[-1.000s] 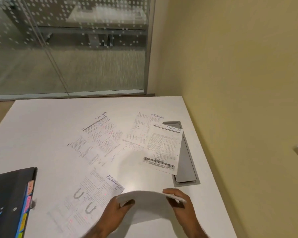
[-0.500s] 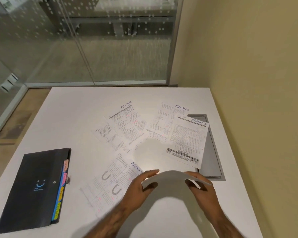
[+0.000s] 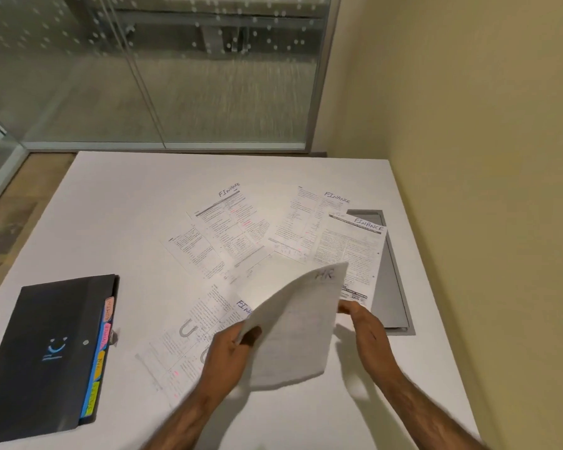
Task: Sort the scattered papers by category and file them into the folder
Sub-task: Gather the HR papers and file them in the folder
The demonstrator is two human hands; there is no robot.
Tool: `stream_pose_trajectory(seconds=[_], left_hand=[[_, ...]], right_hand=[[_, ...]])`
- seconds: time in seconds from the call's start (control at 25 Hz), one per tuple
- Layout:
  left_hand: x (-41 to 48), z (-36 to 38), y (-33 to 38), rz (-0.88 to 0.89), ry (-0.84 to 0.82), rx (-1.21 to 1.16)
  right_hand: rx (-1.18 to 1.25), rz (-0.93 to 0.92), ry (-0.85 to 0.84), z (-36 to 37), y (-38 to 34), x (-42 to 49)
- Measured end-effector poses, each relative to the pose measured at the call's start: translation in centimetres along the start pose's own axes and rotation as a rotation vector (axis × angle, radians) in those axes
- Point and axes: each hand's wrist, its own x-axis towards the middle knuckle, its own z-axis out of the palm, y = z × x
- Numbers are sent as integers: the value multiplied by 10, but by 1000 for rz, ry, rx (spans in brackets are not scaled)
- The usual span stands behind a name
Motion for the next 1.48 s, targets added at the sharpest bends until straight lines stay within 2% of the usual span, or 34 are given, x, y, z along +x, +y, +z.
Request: stream_pose_trajectory(seconds=[0.08, 0.16, 0.2, 0.32, 0.48, 0.64, 0.76, 0.96, 1.12, 1.24, 1.28, 1.4, 1.48], left_hand=[[3, -21, 5, -61, 34, -25], [4, -45, 7, -123, 92, -42], [3, -57, 7, -158, 133, -41], [-4, -91, 9, -247, 302, -93], [-20, -130, 11, -329, 500, -133], [-27, -166, 8, -416, 616, -142], [-23, -191, 3, -448, 667, -141], [-15, -226, -8, -498, 776, -193], [-8, -250, -27, -504, 788, -275], [2, -269, -35, -489, 799, -322], [6, -275, -38, -486, 797, -334], [16, -288, -46, -475, 770, -330], [23, -292, -44, -475, 753, -314]], right_hand=[[-351, -54, -5, -2, 12, 33], [-836, -51, -175, -2, 32, 65], [-996, -52, -265, 0, 43, 78], [-1188, -123, -375, 12, 65, 108], [-1229, -222, -453, 67, 70, 116], [-1200, -346, -596, 178, 51, 109], [-1195, -358, -662, 248, 26, 109], [-1207, -280, -604, 322, 5, 135], [-1242, -427, -702, 364, -5, 143], [-1209, -372, -602, 379, -1, 162], [-1212, -359, -616, 383, 0, 167], [-1181, -482, -735, 405, -11, 175], [-1095, -428, -601, 408, -22, 189]])
